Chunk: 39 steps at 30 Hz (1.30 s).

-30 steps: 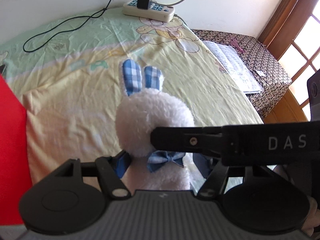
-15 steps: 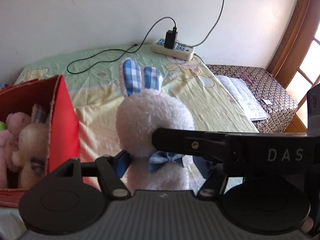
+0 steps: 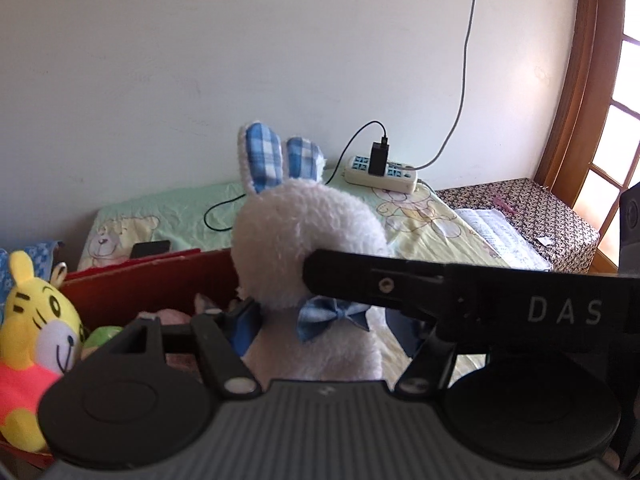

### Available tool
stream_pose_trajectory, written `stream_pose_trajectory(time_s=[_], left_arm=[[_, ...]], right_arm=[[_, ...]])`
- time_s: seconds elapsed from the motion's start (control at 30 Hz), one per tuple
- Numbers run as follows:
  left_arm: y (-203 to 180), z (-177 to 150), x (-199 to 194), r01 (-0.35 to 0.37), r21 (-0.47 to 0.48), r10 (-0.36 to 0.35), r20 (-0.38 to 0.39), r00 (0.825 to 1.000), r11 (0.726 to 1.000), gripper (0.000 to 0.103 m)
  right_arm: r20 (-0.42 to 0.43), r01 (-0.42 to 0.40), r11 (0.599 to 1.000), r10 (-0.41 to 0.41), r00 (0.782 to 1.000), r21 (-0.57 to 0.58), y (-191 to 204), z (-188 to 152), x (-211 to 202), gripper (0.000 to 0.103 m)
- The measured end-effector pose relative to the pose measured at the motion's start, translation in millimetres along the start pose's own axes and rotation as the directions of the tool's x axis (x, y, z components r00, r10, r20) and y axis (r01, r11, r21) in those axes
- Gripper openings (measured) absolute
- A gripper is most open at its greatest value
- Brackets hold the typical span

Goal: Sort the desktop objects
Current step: 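Lift the second white bunny with the right gripper toward the red box, then lower the second white bunny into the red box beside the first bunny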

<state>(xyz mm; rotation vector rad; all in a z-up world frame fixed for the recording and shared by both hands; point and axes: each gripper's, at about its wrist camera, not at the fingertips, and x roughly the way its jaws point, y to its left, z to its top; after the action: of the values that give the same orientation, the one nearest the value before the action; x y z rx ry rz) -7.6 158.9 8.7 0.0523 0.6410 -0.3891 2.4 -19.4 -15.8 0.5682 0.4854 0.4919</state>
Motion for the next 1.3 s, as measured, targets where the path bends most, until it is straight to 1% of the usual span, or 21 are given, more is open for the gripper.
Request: stream_pose_trajectory(time_s=[0.1, 0.3, 0.43, 0.53, 0.63, 0.77, 0.87, 0.97, 1.1, 1.2, 1.3], left_arm=[[24.1, -3.0, -1.4, -0.005, -0.006, 0.005, 0.002, 1.0, 1.0, 0.068], [58.4, -8.9, -3.0, -0.015, -0.012, 0.015, -0.019, 1.0, 1.0, 0.069], [72.6, -17.4, 2.0, -0.027, -0.009, 0.026, -0.054, 0.998, 1.0, 0.069], [82.2, -24.1, 6.4, -0.019, -0.018, 0.017, -0.085, 0.996, 1.0, 0.069], [86.5, -31.5, 9.4, -0.004, -0.022, 0.002, -0.112, 0.994, 1.0, 0.069], [82.8, -40.2, 19.9, 0.024, -0.007, -0.025, -0.159, 0.987, 1.0, 0.069], [77.9, -48.3, 26.3, 0.035, 0.017, -0.031, -0.191, 0.981, 0.999, 0.072], [76.0, -51.9, 28.4, 0.035, 0.043, -0.026, -0.191, 0.981, 0.998, 0.075], [86.2, -49.9, 33.0, 0.062, -0.006, -0.061, -0.217, 0.974, 0.998, 0.076], [89.2, -50.7, 29.8, 0.069, -0.01, -0.07, -0.215, 0.974, 0.998, 0.076], [94.6, -49.6, 27.6, 0.085, -0.03, -0.09, -0.222, 0.971, 0.996, 0.076]], right_arm=[[0.008, 0.003, 1.0, -0.003, 1.0, -0.009, 11.5, -5.8, 19.2, 0.051], [0.001, 0.008, 1.0, -0.008, 1.0, -0.016, 29.6, -16.9, 46.6, 0.051], [-0.037, 0.013, 1.0, -0.014, 0.999, -0.025, 37.4, -26.9, 59.8, 0.051], [-0.065, 0.026, 0.999, -0.028, 0.997, -0.029, 39.3, -35.0, 67.3, 0.051], [-0.092, 0.045, 0.999, -0.047, 0.995, -0.021, 38.5, -40.7, 72.5, 0.051], [-0.135, 0.088, 0.995, -0.092, 0.987, -0.039, 36.2, -43.0, 73.4, 0.052], [-0.179, 0.102, 0.994, -0.107, 0.978, -0.038, 35.2, -45.9, 78.2, 0.052], [-0.202, 0.104, 0.994, -0.108, 0.973, -0.031, 35.6, -47.6, 79.7, 0.052], [-0.263, 0.123, 0.992, -0.119, 0.957, -0.003, 36.9, -48.7, 88.2, 0.052], [-0.276, 0.119, 0.993, -0.113, 0.954, 0.006, 39.7, -49.4, 88.1, 0.052], [-0.288, 0.117, 0.991, -0.096, 0.953, 0.058, 34.3, -47.9, 88.9, 0.051]])
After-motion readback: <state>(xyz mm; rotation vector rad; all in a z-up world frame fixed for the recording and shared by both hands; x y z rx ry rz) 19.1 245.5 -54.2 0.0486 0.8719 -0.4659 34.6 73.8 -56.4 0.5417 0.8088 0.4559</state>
